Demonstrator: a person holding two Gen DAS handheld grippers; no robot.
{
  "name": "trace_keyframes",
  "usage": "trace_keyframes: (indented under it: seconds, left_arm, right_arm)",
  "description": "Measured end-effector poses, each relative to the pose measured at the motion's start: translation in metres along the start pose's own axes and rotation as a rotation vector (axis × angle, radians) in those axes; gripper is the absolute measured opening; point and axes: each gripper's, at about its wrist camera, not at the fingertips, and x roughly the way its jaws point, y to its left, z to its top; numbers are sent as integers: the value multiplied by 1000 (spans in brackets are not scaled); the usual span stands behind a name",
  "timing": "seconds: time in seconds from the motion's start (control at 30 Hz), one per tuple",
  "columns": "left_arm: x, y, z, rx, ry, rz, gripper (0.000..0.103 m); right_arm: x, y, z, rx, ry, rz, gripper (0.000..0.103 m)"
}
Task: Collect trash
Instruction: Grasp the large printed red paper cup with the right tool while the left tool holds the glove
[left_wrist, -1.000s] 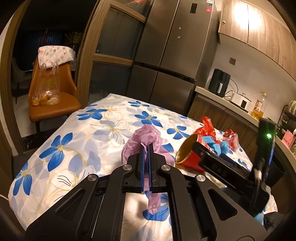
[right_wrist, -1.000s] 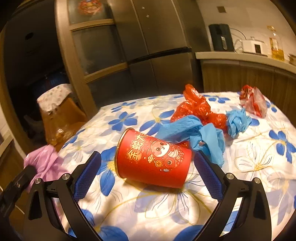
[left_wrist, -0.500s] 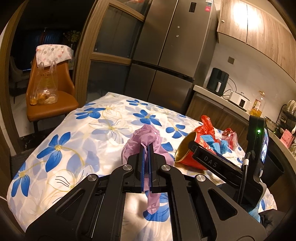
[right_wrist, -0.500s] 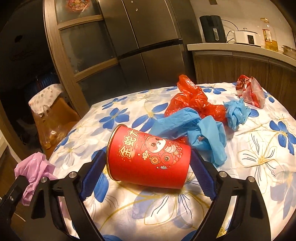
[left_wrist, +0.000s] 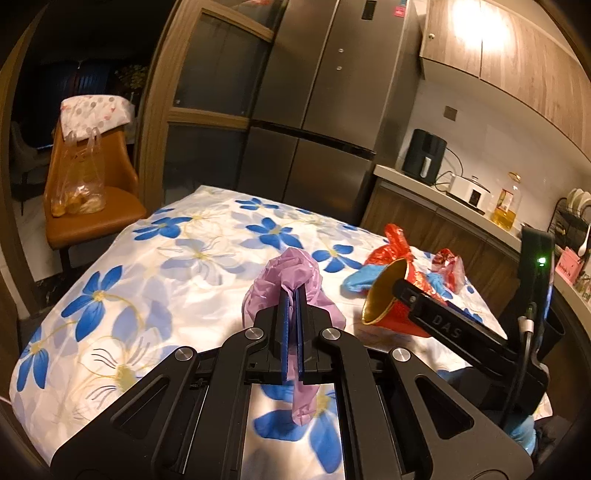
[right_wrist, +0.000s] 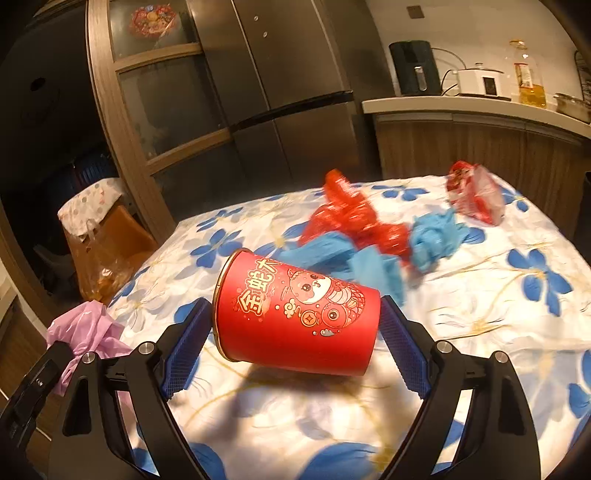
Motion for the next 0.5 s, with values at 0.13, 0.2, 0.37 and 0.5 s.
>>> trace_keyframes:
  seconds: [0.13, 0.2, 0.37, 0.5]
  left_arm:
    - [0, -17, -1, 19, -1, -20, 2]
    - [1, -28, -1, 32, -3, -32, 2]
    - [4, -60, -3, 69, -5, -70, 2]
    - [9, -88, -5, 101, -3, -102, 2]
  right_arm:
    - [-15, -19, 3, 5, -16, -17, 86]
    - [-23, -30, 4, 9, -28, -25, 86]
    - [-45, -57, 9, 18, -60, -46, 86]
    - [-62, -79, 12, 18, -89, -72, 86]
